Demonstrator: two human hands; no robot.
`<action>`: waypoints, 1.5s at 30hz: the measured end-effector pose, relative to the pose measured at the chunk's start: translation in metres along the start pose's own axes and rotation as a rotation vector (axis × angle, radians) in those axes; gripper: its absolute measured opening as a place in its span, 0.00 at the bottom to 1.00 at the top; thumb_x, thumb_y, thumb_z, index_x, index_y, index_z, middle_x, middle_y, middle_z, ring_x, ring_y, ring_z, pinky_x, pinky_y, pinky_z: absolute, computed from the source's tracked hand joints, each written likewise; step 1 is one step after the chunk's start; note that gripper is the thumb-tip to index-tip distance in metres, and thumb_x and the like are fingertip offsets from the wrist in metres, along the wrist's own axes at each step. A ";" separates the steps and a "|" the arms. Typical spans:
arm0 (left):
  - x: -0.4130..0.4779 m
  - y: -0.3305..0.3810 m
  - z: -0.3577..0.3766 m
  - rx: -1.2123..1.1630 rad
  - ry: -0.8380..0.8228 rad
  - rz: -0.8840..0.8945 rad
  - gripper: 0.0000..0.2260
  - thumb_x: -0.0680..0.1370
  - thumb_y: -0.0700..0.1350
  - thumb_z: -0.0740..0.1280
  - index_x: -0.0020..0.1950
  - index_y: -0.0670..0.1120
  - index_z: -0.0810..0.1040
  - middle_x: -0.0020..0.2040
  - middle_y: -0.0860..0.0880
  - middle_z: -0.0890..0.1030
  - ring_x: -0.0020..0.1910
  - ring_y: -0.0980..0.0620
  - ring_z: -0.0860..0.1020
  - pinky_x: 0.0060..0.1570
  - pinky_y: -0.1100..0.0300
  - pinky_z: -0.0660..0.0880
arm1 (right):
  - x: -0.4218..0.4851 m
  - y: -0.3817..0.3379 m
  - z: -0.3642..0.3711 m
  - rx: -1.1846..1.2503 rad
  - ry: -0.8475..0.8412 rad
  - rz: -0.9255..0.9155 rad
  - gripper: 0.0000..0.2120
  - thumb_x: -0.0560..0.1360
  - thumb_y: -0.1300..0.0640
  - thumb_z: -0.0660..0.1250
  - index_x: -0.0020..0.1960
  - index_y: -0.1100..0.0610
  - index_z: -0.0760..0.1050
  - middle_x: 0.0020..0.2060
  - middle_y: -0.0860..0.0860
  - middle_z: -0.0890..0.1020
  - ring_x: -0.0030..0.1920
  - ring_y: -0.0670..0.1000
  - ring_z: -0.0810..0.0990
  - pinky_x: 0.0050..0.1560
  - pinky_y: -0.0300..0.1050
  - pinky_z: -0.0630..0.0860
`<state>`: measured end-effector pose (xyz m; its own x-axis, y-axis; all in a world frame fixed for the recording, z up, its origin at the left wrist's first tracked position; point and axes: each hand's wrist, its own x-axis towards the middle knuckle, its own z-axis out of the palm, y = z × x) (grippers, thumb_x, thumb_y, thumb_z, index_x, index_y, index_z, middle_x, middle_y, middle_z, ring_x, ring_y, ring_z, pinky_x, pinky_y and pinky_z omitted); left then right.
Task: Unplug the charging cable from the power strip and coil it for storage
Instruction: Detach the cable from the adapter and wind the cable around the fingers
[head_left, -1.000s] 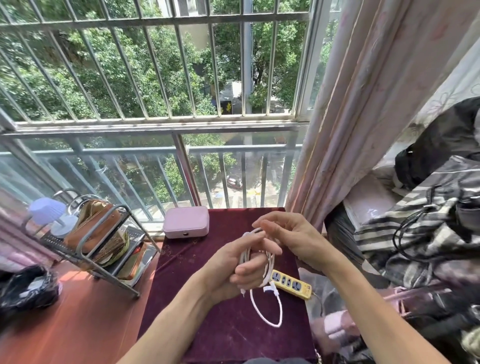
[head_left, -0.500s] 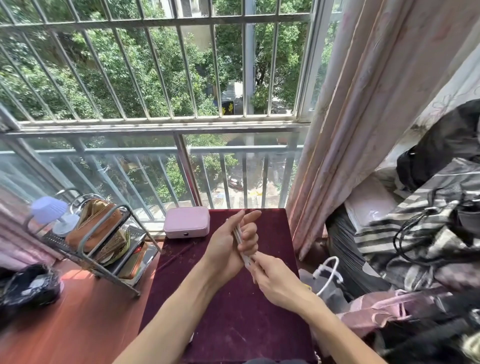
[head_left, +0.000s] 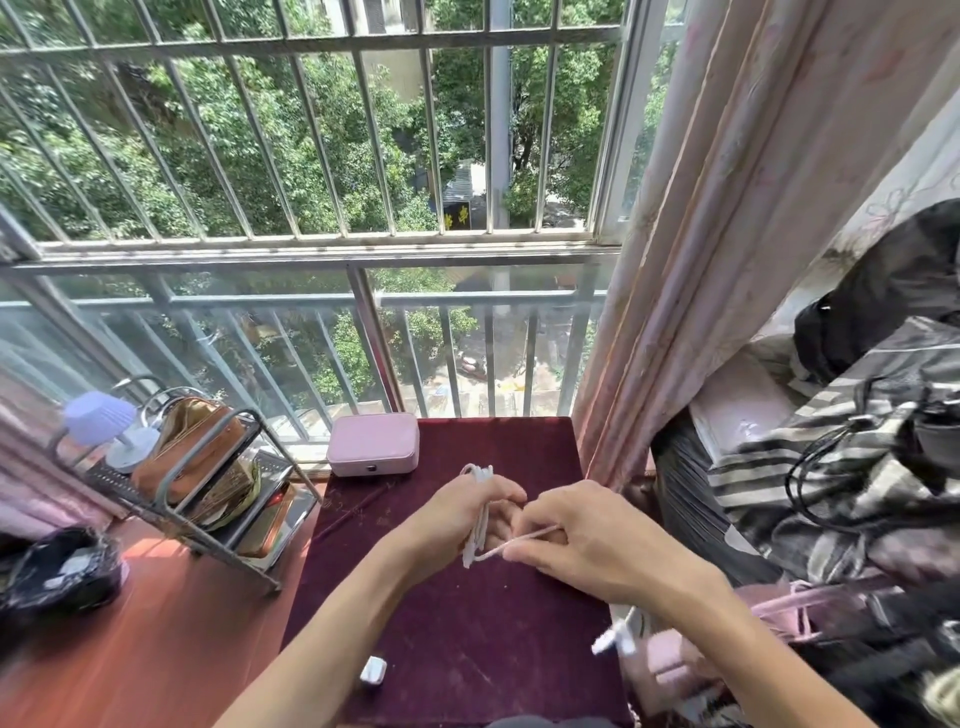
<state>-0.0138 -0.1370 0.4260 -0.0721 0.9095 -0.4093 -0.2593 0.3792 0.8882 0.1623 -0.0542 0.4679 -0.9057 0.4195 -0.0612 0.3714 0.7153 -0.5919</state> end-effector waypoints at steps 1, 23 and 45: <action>-0.004 0.001 0.002 0.106 -0.063 0.011 0.12 0.79 0.44 0.64 0.45 0.37 0.82 0.35 0.40 0.80 0.30 0.48 0.78 0.34 0.60 0.75 | 0.001 0.000 -0.008 0.033 0.002 -0.010 0.13 0.74 0.35 0.71 0.47 0.43 0.85 0.37 0.42 0.84 0.39 0.43 0.81 0.40 0.38 0.75; -0.022 0.018 0.025 -0.778 -0.550 0.025 0.20 0.83 0.54 0.62 0.34 0.46 0.68 0.20 0.52 0.60 0.16 0.56 0.50 0.19 0.62 0.50 | 0.039 0.050 -0.005 0.719 0.112 -0.082 0.12 0.84 0.50 0.66 0.59 0.53 0.87 0.44 0.52 0.89 0.45 0.44 0.85 0.51 0.39 0.80; 0.004 0.030 -0.002 -1.076 0.188 0.277 0.23 0.84 0.60 0.51 0.37 0.48 0.68 0.25 0.53 0.62 0.19 0.55 0.59 0.22 0.62 0.59 | 0.008 0.026 0.045 0.958 0.029 0.250 0.09 0.81 0.57 0.68 0.52 0.52 0.88 0.36 0.50 0.85 0.32 0.44 0.78 0.38 0.36 0.76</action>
<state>-0.0241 -0.1225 0.4500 -0.3765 0.8649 -0.3320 -0.9008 -0.2581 0.3492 0.1553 -0.0573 0.4164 -0.8137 0.5195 -0.2607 0.2173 -0.1441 -0.9654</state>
